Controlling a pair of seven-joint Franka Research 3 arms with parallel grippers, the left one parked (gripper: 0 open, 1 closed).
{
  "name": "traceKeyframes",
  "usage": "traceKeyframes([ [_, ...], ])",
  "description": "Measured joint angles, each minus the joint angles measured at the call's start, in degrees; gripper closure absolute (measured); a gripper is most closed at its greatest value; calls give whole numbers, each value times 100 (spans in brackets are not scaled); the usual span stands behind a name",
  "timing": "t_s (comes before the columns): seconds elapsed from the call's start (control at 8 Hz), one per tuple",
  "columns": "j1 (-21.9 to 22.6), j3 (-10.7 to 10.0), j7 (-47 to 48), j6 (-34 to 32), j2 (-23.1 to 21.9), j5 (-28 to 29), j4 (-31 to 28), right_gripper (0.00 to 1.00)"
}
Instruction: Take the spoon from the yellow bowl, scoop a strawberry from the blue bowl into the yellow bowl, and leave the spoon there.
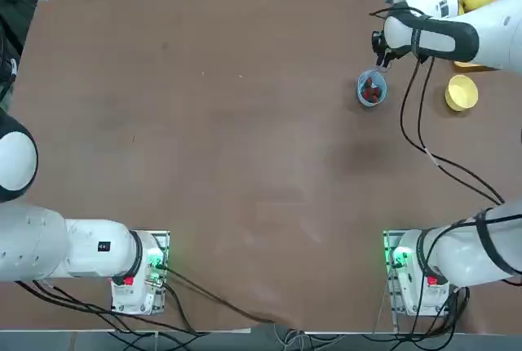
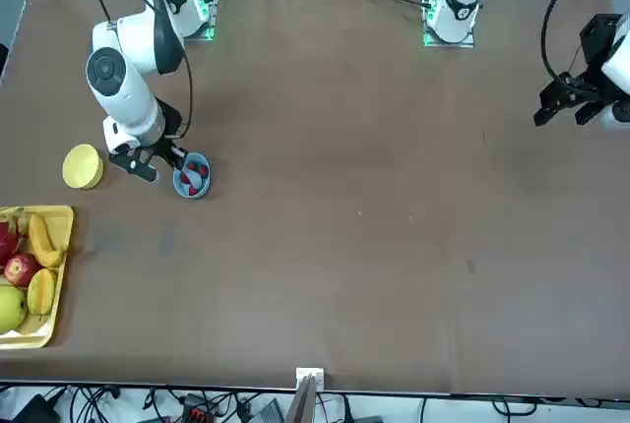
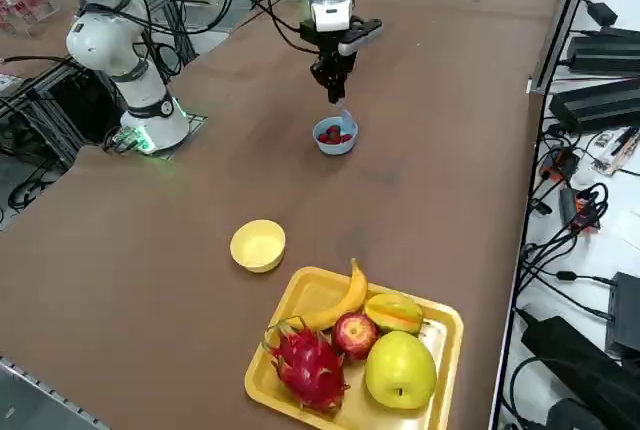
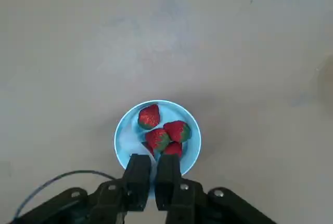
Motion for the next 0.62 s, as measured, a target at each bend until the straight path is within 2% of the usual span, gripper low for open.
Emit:
traceKeyframes([
  [0.62,8,25,71,238,150,4,-23,90],
])
